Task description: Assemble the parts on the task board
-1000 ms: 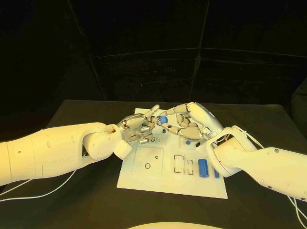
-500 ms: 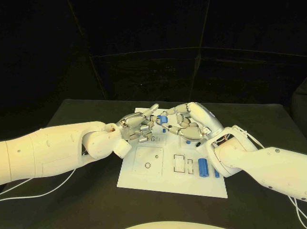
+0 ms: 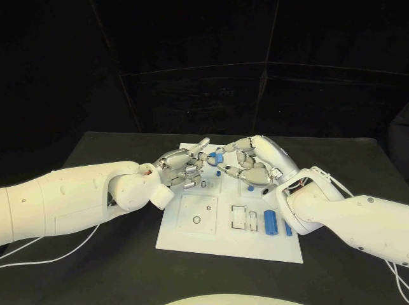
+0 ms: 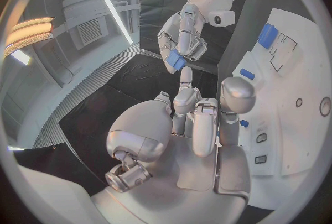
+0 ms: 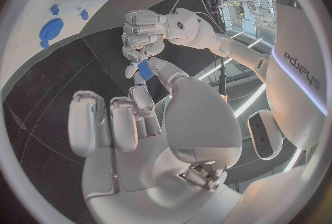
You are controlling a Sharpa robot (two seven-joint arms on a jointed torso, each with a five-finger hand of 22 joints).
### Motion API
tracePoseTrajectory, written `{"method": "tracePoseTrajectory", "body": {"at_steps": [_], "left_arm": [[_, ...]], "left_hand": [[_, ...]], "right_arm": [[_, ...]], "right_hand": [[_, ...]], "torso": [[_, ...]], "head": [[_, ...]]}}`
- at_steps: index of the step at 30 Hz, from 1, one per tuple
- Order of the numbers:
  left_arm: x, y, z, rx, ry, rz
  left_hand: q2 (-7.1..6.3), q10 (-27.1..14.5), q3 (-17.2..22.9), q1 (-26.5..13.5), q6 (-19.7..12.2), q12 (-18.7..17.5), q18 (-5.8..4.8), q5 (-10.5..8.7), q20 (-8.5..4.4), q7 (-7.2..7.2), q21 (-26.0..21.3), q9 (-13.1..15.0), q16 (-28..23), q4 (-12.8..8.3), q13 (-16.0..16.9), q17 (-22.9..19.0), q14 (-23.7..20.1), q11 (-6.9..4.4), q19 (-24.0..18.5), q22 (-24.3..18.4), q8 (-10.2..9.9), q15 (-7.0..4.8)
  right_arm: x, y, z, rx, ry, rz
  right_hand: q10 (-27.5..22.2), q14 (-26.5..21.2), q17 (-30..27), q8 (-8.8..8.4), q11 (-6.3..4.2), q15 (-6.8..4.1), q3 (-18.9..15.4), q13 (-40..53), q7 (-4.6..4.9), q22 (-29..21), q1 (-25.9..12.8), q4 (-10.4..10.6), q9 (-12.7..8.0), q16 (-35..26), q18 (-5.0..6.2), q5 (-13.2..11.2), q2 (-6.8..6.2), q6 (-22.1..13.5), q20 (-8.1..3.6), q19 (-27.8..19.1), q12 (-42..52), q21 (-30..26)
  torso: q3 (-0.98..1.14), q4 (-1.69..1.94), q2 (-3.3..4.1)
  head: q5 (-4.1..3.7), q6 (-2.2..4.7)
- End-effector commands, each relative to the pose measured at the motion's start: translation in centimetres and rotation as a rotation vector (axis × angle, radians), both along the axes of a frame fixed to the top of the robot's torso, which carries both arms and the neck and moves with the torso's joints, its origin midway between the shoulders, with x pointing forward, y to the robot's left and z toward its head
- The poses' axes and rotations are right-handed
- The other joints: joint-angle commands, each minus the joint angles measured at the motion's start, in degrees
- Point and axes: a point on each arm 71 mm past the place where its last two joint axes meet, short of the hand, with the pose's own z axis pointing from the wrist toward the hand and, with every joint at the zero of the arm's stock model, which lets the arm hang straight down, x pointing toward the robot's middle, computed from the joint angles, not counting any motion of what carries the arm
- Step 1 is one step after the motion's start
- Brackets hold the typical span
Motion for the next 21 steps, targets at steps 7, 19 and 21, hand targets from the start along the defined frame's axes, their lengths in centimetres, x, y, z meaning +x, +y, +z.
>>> {"method": "tracePoseTrajectory", "body": {"at_steps": [7, 19, 21], "left_arm": [[-0.02, 0.10, 0.16, -0.006, -0.003, 0.005], [-0.04, 0.20, 0.19, -0.006, -0.005, 0.010], [-0.03, 0.22, 0.19, -0.006, -0.005, 0.011]], "left_hand": [[-0.20, -0.2, 0.3, 0.8, -0.1, -0.4, -0.86, 0.33, -0.44, -0.02, 0.1, 0.1, 0.1, -0.3, 0.0, 13.0, 5.6, -0.14, 0.1, 0.1, 0.2, -0.44], [-0.26, -0.2, 0.5, 1.0, -0.2, -0.5, -0.85, 0.30, -0.46, -0.01, 0.0, 0.2, 0.0, -0.6, 0.0, 12.9, 5.5, -0.14, 0.1, 0.0, 0.3, -0.44], [-0.28, -0.3, 0.5, 1.1, -0.2, -0.5, -0.84, 0.29, -0.46, 0.00, 0.0, 0.3, 0.0, -0.7, -0.1, 12.8, 5.5, -0.14, 0.1, 0.0, 0.3, -0.45]], "right_arm": [[0.41, -0.16, -0.18, -0.016, 0.010, -0.011], [0.69, -0.16, -0.41, -0.029, 0.020, -0.012], [0.71, -0.15, -0.43, -0.030, 0.021, -0.012]], "right_hand": [[0.3, 4.1, 7.3, 0.37, -0.02, -0.39, -0.4, 0.0, -0.03, 6.5, -0.1, -0.1, 0.1, 0.2, -0.68, -0.2, 0.45, 0.5, 0.01, 0.4, 0.2, 0.3], [0.3, 4.1, 7.3, 0.42, -0.07, -0.41, -0.5, 0.0, -0.09, 6.5, 0.0, -0.1, 0.1, 0.2, -0.68, -0.2, 0.55, 0.6, 0.00, 0.4, 0.2, 0.3], [0.3, 4.1, 7.3, 0.42, -0.07, -0.41, -0.5, 0.0, -0.09, 6.5, 0.0, -0.1, 0.1, 0.2, -0.68, -0.2, 0.55, 0.6, 0.00, 0.4, 0.2, 0.3]], "torso": [[-0.01, 0.02, 0.00], [0.04, -0.02, 0.03], [0.03, -0.02, 0.04]], "head": [[0.12, -0.05], [0.25, -0.35], [0.21, -0.36]]}}
